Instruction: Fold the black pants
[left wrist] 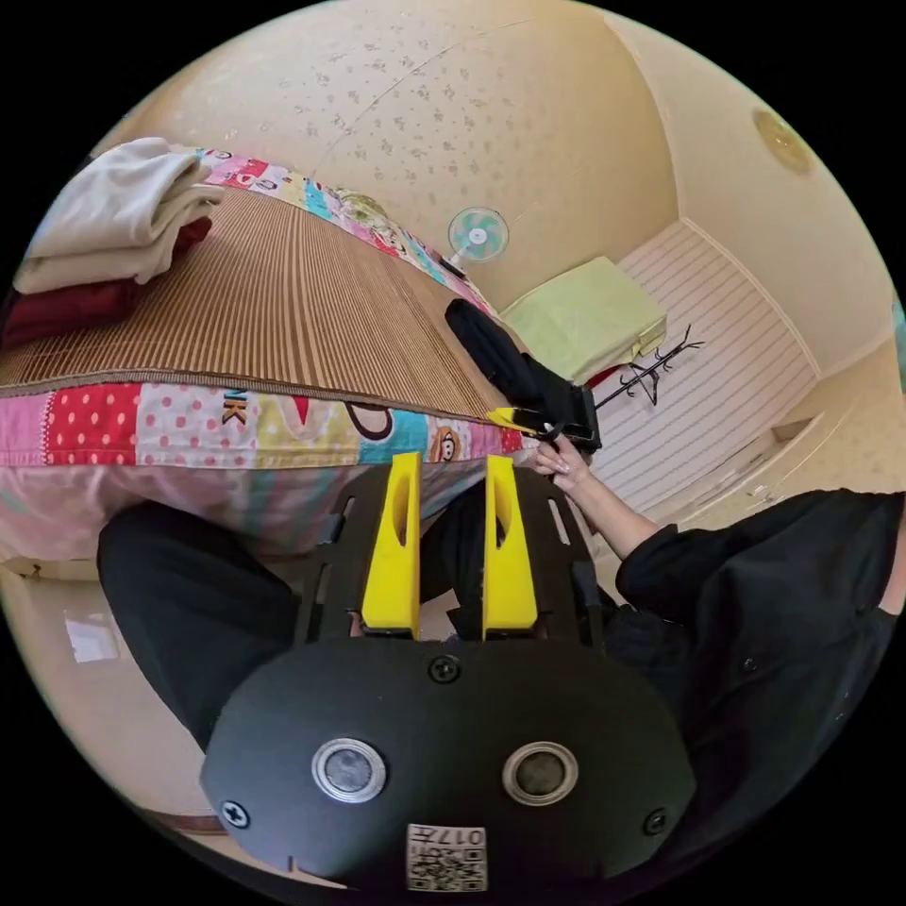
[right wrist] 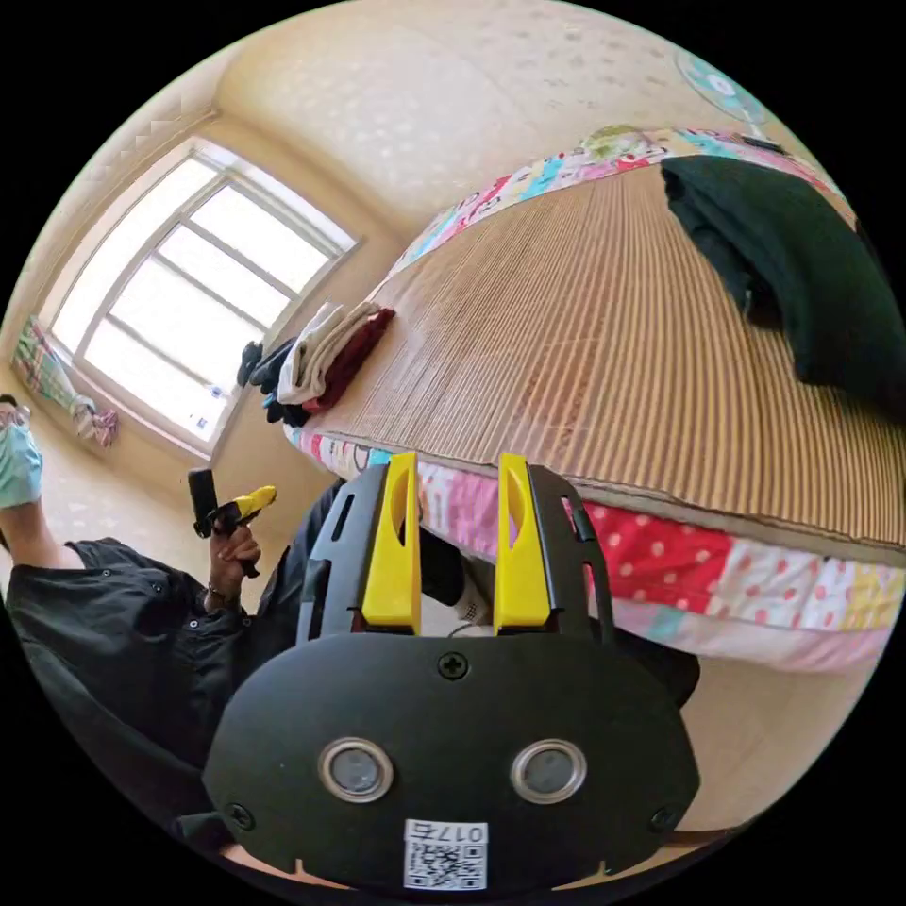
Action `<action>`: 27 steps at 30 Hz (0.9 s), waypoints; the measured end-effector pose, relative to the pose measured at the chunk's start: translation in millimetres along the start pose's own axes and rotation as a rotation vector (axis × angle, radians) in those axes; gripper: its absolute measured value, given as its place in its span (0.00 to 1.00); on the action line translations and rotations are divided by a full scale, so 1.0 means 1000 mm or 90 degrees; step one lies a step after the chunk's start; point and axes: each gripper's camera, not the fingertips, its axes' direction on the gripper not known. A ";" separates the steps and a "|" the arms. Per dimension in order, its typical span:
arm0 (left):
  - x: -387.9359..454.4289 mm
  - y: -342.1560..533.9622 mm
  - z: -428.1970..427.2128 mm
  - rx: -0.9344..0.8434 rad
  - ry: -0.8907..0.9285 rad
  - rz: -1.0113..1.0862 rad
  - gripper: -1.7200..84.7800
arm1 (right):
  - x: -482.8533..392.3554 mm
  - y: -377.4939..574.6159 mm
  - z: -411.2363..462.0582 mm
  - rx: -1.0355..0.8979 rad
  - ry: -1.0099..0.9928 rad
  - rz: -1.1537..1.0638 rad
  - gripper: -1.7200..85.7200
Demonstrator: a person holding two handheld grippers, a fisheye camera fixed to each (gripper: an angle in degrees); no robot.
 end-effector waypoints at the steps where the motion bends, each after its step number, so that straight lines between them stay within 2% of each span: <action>1: 0.000 0.000 0.004 -0.003 0.011 -0.003 0.14 | 0.000 -0.001 -0.026 0.069 0.049 0.009 0.17; 2: 0.002 -0.001 0.012 -0.011 0.027 -0.005 0.14 | 0.000 -0.006 -0.047 0.128 0.126 0.024 0.17; 5: 0.013 -0.002 0.023 -0.041 0.002 0.002 0.14 | 0.006 -0.036 -0.068 0.190 0.297 0.069 0.18; 7: 0.022 -0.001 0.020 -0.050 -0.027 0.007 0.14 | 0.022 -0.060 -0.062 0.204 0.357 0.115 0.19; 9: 0.032 0.007 0.010 -0.044 -0.074 0.006 0.14 | 0.048 -0.088 -0.040 0.171 0.347 0.183 0.21; 11: 0.036 0.014 0.001 -0.035 -0.110 -0.008 0.14 | 0.069 -0.120 0.018 0.075 0.320 0.250 0.23; 12: 0.037 0.019 -0.004 -0.030 -0.130 -0.024 0.13 | 0.059 -0.128 0.033 0.064 0.381 0.239 0.23; 13: 0.038 0.022 -0.006 -0.027 -0.138 -0.034 0.13 | 0.031 -0.143 0.065 0.021 0.491 0.184 0.22; 14: 0.039 0.027 -0.008 -0.020 -0.149 -0.053 0.13 | 0.001 -0.154 0.096 -0.003 0.546 0.128 0.18; 17: 0.042 0.036 -0.002 -0.009 -0.149 -0.101 0.13 | -0.075 -0.154 0.168 -0.034 0.588 -0.021 0.12; 21: 0.062 0.025 0.034 -0.056 -0.108 -0.093 0.12 | -0.138 -0.122 0.205 -0.011 0.554 -0.074 0.11; 27: 0.099 0.007 0.070 -0.077 -0.079 -0.040 0.12 | -0.191 -0.014 0.177 0.038 0.342 -0.137 0.11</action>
